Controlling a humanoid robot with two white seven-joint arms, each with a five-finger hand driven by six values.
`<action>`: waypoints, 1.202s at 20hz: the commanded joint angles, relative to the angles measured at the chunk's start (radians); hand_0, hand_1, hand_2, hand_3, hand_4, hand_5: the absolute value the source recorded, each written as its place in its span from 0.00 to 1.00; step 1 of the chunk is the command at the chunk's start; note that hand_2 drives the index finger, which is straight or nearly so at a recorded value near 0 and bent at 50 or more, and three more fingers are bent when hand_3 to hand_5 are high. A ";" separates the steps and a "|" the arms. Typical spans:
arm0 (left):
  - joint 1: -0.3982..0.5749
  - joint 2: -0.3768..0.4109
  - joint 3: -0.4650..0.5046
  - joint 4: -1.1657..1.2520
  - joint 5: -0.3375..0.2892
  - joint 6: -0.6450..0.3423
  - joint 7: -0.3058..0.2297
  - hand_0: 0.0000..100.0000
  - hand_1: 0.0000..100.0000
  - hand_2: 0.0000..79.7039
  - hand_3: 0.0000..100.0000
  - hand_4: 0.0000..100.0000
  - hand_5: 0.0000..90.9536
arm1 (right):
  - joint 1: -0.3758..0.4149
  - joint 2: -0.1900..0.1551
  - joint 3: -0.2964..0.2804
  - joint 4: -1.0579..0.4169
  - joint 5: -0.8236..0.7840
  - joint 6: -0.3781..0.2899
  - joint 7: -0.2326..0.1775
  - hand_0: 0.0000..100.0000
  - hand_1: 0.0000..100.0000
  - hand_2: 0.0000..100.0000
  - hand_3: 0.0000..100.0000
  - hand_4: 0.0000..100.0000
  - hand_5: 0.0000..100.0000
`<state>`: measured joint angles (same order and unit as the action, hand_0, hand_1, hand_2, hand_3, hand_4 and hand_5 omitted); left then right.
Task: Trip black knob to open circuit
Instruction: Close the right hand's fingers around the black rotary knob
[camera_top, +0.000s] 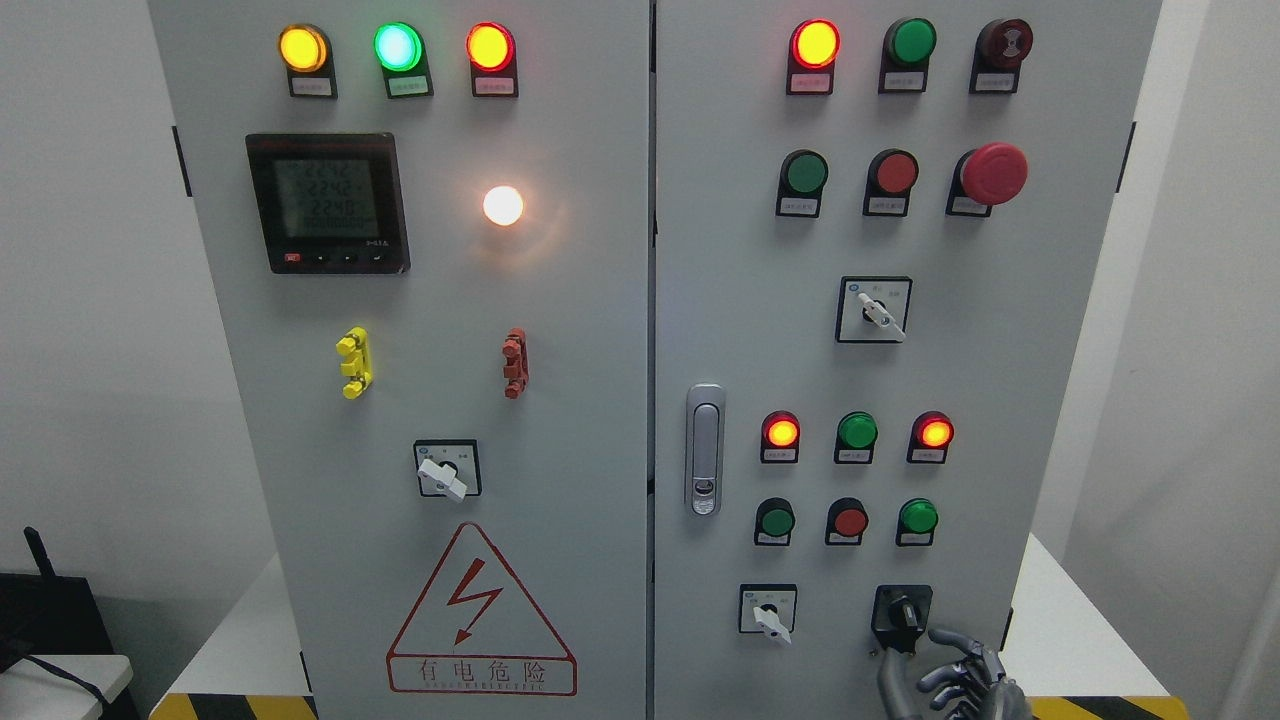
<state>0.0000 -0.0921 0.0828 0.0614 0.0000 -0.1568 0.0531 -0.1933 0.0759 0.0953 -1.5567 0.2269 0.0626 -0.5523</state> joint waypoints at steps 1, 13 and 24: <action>-0.008 0.000 0.000 0.000 -0.032 0.000 0.001 0.12 0.39 0.00 0.00 0.00 0.00 | -0.008 0.005 0.003 0.006 0.000 0.011 0.002 0.27 0.81 0.41 0.79 0.88 0.94; -0.008 0.000 0.000 0.000 -0.034 0.000 0.001 0.12 0.39 0.00 0.00 0.00 0.00 | -0.012 0.007 -0.002 0.007 0.009 0.016 0.000 0.26 0.79 0.43 0.80 0.89 0.95; -0.008 0.000 0.000 0.000 -0.034 0.000 0.001 0.12 0.39 0.00 0.00 0.00 0.00 | -0.020 0.008 0.000 0.009 0.009 0.017 0.000 0.29 0.78 0.44 0.80 0.89 0.95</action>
<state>0.0000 -0.0921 0.0828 0.0614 0.0000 -0.1568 0.0531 -0.2087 0.0831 0.0942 -1.5496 0.2357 0.0806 -0.5506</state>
